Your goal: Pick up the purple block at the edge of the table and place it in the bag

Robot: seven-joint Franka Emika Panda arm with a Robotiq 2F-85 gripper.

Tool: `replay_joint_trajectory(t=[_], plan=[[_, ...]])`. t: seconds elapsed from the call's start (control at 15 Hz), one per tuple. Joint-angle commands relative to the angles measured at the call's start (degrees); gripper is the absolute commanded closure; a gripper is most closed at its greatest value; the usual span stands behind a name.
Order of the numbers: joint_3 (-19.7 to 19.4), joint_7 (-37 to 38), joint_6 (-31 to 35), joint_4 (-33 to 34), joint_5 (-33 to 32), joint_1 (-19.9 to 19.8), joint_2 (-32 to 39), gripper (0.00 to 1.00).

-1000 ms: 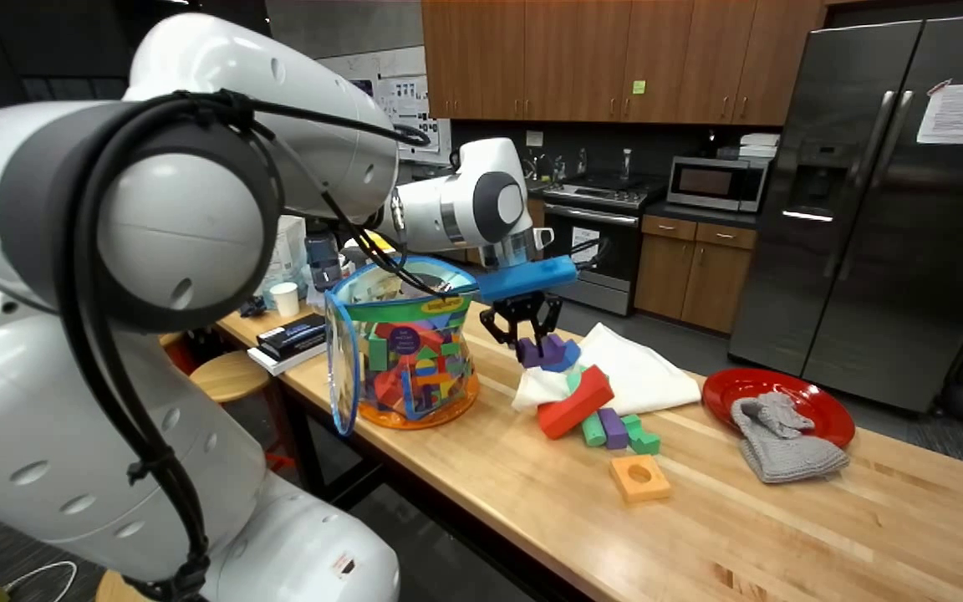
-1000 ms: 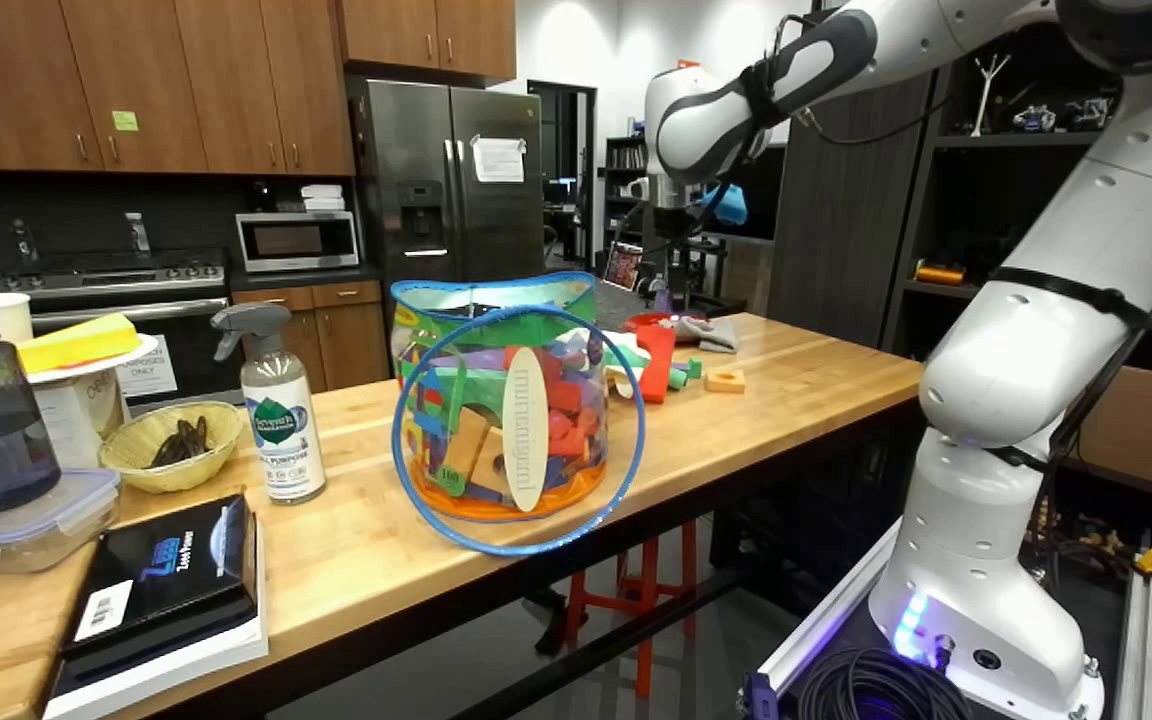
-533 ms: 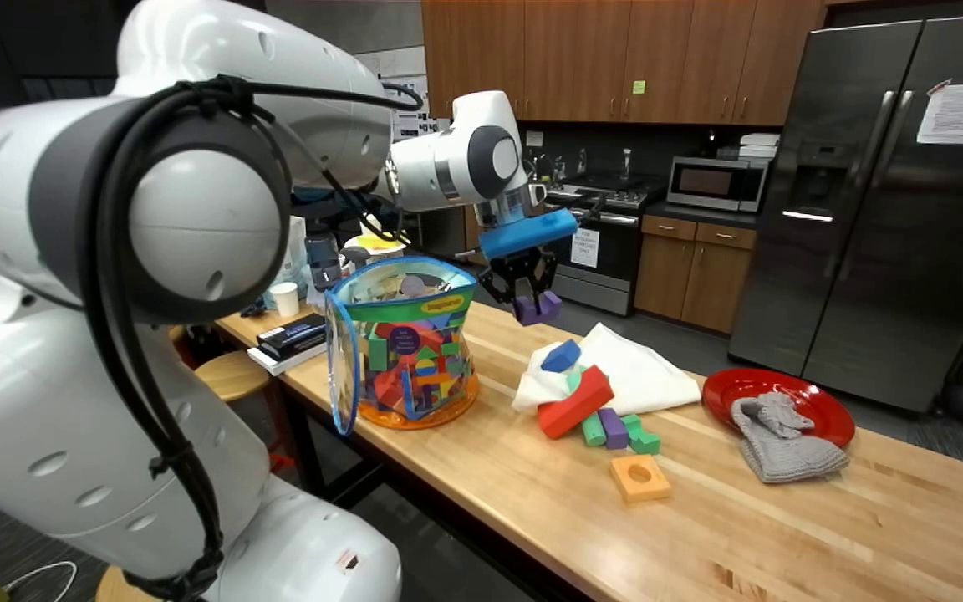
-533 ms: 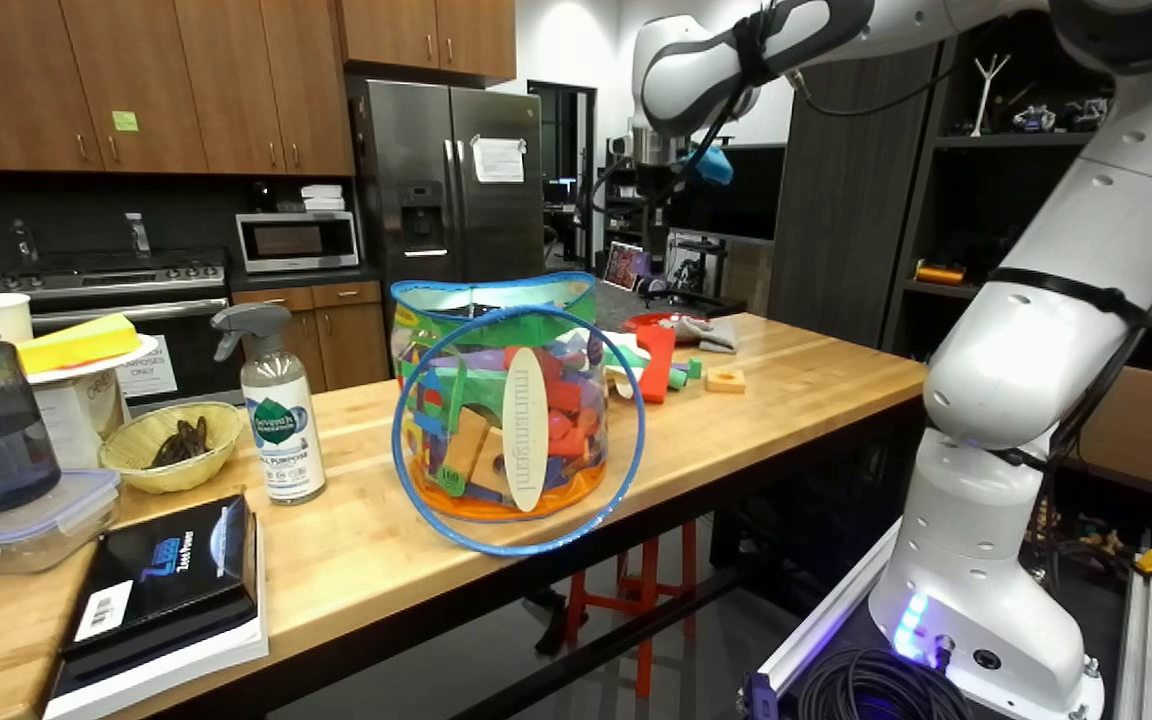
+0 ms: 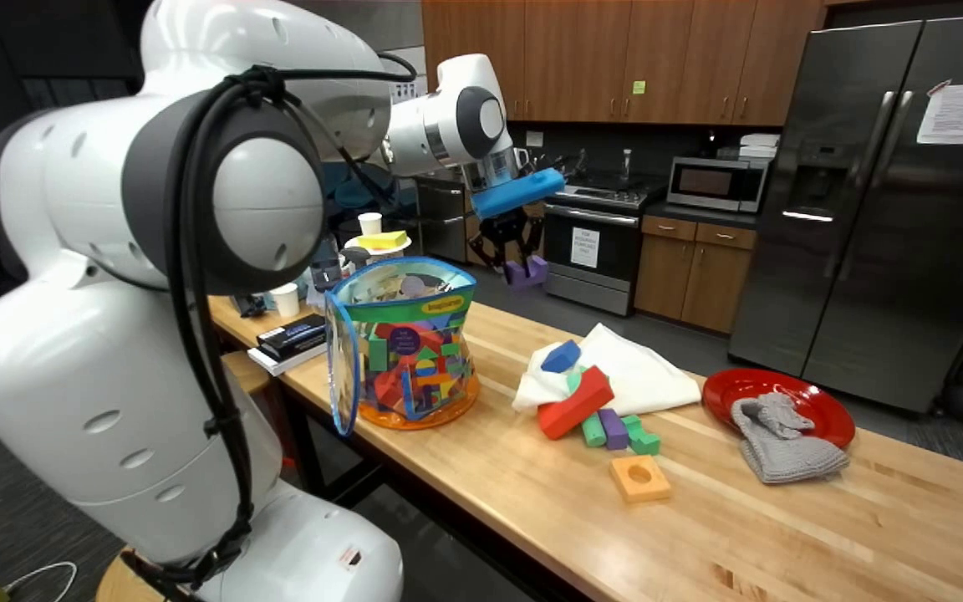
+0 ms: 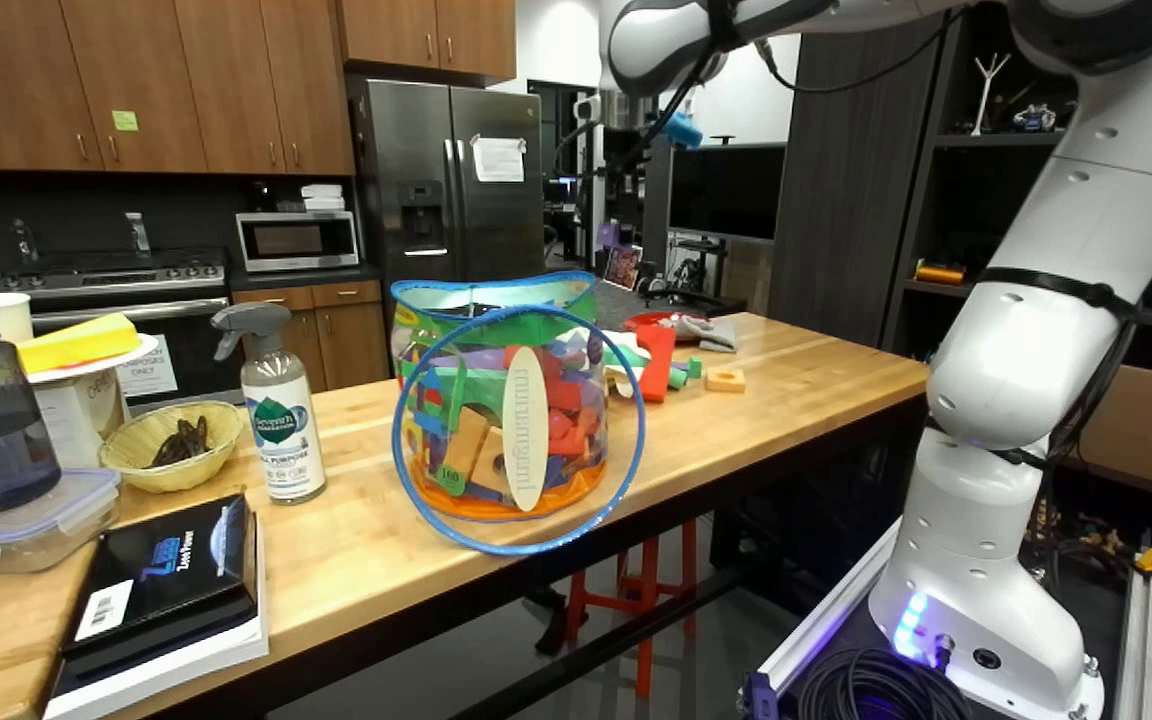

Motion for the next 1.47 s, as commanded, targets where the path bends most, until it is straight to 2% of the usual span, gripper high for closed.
replay_joint_trajectory(t=[0.0, 0.73, 1.07, 1.4], plan=[[0.99, -3.49, -3.06, 6.22, 1.77, 0.65, 3.42, 0.92], [8.76, -9.44, -5.94, 16.74, -0.50, 4.31, 9.09, 0.92], [10.73, -12.44, -4.70, 17.83, 0.19, 5.40, 11.33, 0.92], [10.98, -14.67, -2.93, 16.65, 1.02, 5.18, 13.36, 0.92]])
